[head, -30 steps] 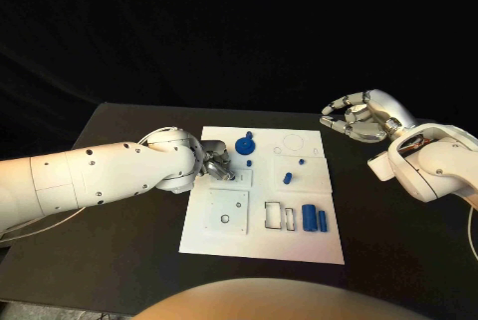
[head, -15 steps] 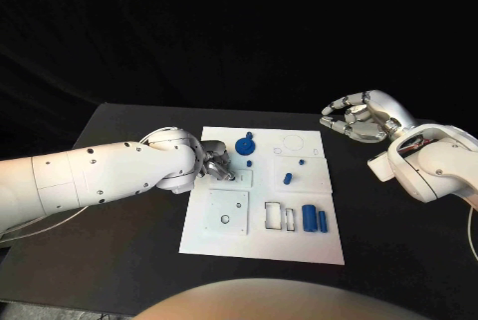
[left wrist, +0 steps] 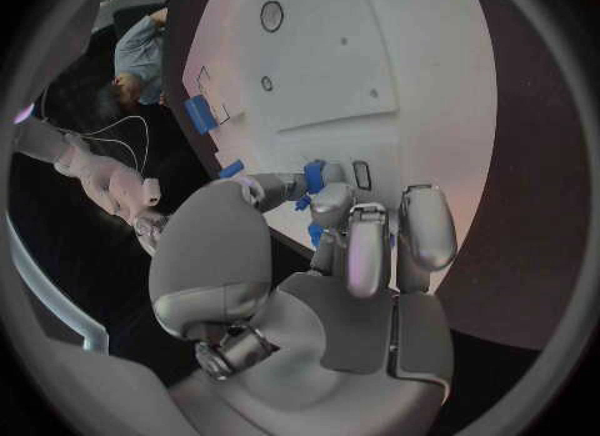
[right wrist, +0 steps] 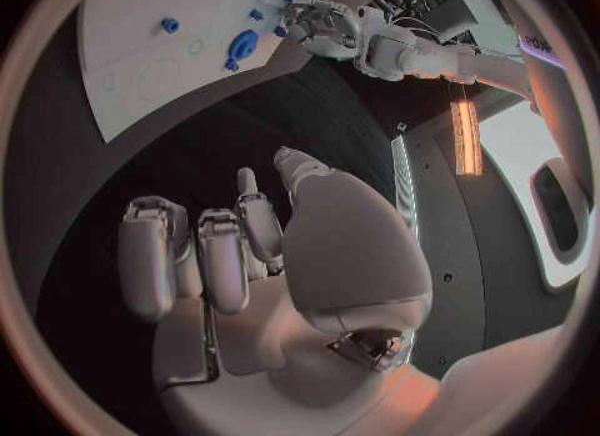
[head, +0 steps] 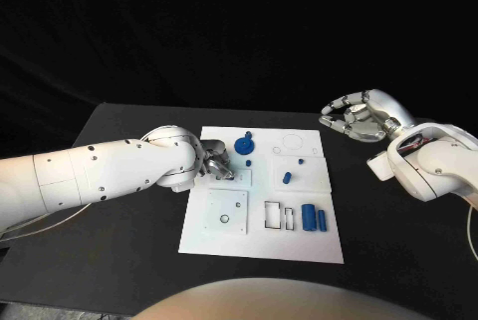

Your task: Assemble the parts on the task board

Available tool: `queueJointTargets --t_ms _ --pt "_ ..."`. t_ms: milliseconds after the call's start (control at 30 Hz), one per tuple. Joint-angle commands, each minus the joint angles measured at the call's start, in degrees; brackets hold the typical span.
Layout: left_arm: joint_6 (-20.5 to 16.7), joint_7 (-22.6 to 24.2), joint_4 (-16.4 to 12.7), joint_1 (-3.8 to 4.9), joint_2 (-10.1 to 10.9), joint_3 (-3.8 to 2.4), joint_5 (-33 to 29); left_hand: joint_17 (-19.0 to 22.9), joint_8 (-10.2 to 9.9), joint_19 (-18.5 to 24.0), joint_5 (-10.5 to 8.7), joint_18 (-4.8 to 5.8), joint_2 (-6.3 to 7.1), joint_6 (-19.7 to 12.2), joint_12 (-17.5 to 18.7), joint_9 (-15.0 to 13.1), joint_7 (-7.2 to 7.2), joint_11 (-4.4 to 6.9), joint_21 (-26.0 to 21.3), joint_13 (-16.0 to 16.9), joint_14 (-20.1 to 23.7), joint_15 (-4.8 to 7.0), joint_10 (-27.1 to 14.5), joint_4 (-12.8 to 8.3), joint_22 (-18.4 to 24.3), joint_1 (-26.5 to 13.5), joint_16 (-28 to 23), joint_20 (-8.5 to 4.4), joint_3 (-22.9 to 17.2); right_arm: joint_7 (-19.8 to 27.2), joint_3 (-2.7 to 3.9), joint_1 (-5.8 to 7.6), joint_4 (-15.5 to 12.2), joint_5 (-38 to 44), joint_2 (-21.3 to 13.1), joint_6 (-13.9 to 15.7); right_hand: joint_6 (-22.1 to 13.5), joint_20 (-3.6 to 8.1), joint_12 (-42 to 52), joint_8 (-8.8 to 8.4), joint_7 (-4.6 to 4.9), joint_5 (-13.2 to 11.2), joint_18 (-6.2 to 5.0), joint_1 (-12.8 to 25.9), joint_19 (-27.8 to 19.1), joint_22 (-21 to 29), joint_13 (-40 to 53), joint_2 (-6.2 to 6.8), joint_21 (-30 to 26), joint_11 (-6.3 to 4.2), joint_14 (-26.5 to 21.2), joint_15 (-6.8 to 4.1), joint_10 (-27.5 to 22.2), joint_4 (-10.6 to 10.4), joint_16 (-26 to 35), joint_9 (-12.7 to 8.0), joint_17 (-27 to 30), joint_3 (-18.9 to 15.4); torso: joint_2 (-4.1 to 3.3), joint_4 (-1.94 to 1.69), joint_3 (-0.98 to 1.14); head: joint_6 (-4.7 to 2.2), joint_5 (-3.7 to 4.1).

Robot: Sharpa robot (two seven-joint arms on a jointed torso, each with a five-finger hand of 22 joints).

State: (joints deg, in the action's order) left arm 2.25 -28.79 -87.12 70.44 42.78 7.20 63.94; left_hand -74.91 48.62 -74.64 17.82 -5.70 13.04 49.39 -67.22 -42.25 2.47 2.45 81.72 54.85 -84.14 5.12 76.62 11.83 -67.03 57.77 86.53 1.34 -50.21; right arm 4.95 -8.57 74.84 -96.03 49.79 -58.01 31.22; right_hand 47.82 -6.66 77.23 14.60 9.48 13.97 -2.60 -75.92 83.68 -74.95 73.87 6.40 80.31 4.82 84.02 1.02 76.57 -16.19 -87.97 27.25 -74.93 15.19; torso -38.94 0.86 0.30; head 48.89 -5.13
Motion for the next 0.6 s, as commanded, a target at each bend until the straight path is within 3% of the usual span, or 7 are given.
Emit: queueJointTargets --t_ms 33,600 --pt "3.01 0.04 -0.07 -0.57 -0.60 0.43 -1.49 -7.18 -0.32 -0.29 -0.16 0.91 -0.06 0.55 -0.28 -0.04 -0.87 0.00 -0.36 0.14 -4.00 0.37 0.44 -6.33 0.04 -0.84 0.22 0.03 -6.02 -0.33 0.00 -0.02 -0.15 0.37 -0.06 -1.09 -0.35 -0.08 -0.40 0.33 0.16 0.44 -0.17 0.51 -0.47 -8.07 -0.11 -0.05 -0.44 0.01 4.51 -0.35 -0.20 -0.35 0.24 0.06 -8.94 0.07 0.00 -0.03 -0.01 0.06 0.08" --pt "3.09 0.04 0.63 -0.54 -1.05 0.43 -1.51 -7.67 -0.32 -0.38 -0.54 0.92 -0.06 1.08 -0.61 -0.39 -1.17 0.20 -0.56 0.54 -4.11 0.53 0.57 -4.80 0.06 -2.97 0.46 0.00 -4.30 -0.50 -0.01 -0.02 -0.33 0.38 -0.37 -1.42 -0.38 -0.08 -0.55 0.35 0.16 0.53 -0.24 0.68 -0.64 -7.89 -0.28 -0.04 -0.71 0.02 4.43 -0.35 -0.35 -0.40 0.37 0.06 -8.62 0.01 -0.01 -0.05 0.00 0.20 0.17"
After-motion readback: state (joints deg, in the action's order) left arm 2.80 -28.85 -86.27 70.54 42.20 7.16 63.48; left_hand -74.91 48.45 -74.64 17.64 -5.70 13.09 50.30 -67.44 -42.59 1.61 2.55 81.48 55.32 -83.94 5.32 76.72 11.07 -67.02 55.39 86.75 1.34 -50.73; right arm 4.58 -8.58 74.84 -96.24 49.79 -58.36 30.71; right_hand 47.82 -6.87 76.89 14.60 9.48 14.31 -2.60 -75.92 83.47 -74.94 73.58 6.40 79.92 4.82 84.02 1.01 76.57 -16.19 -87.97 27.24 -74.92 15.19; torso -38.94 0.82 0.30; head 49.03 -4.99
